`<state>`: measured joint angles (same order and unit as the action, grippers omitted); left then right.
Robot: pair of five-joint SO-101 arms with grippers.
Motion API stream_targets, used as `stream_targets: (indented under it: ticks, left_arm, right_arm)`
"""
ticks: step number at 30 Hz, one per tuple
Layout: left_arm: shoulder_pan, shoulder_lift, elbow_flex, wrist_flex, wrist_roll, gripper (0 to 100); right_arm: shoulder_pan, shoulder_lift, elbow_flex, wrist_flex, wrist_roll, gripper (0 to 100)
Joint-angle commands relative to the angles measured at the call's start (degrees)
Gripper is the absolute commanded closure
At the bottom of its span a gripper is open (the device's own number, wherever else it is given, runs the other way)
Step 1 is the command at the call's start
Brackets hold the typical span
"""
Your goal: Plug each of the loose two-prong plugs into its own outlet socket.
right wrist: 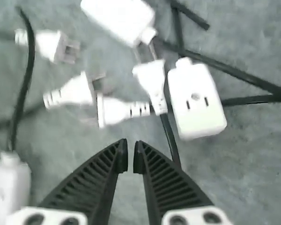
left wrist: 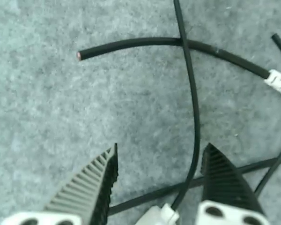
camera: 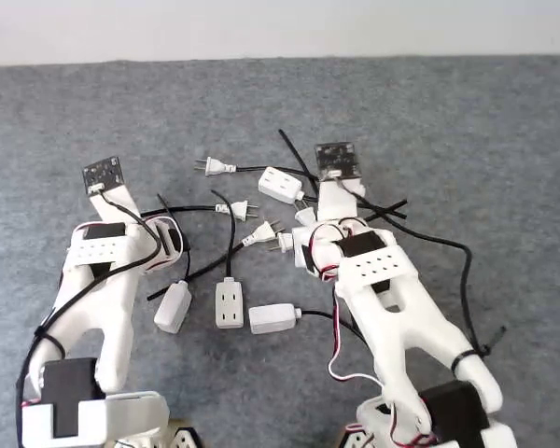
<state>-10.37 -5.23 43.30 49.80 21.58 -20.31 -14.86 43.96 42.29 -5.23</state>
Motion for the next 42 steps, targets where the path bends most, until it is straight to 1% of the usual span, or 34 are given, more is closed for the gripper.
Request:
stream_targets:
  ticks: [1, 4, 6, 10, 11, 16, 22, 28, 33, 42]
  left_arm:
    - [-0.3, -0.4, -3.0, -1.8, -0.5, 73]
    - [-0.3, -0.4, -2.6, -4.4, -0.5, 73]
    - [-0.3, -0.4, -2.6, -4.7, -0.5, 73]
    - [-0.3, -0.2, -2.6, -4.9, -0.5, 73]
    - [-0.3, -0.1, -2.6, -4.9, -0.5, 73]
    - [-0.3, 0.0, -2.6, -4.9, -0.5, 73]
    - [-0.3, 0.0, -2.7, -4.9, -0.5, 73]
    - [-0.3, 0.0, -2.7, -4.9, -0.5, 73]
    - [-0.3, 0.0, -2.6, -4.9, -0.5, 73]
    - [-0.3, 0.0, -2.6, -4.9, -0.5, 73]
  right_arm:
    - [2.2, -2.9, -3.3, 9.1, 9.4, 96.1]
    - [4.7, -9.2, -3.3, 15.7, 12.5, 96.1]
    - [6.2, -13.1, -1.5, 18.2, 13.0, 94.4]
    - [6.7, -17.8, 7.5, 17.1, 13.5, 83.2]
    - [7.0, -18.2, 9.2, 16.5, 13.9, 83.0]
    - [8.8, -18.4, 13.1, 15.0, 15.0, 88.4]
    - [5.3, -18.9, 15.9, 14.5, 16.0, 86.6]
    - [5.3, -18.3, 17.8, 11.3, 15.8, 86.9]
    - [8.0, -18.2, 19.2, 10.1, 15.8, 86.9]
    - [8.0, -18.2, 20.6, 8.7, 16.0, 87.0]
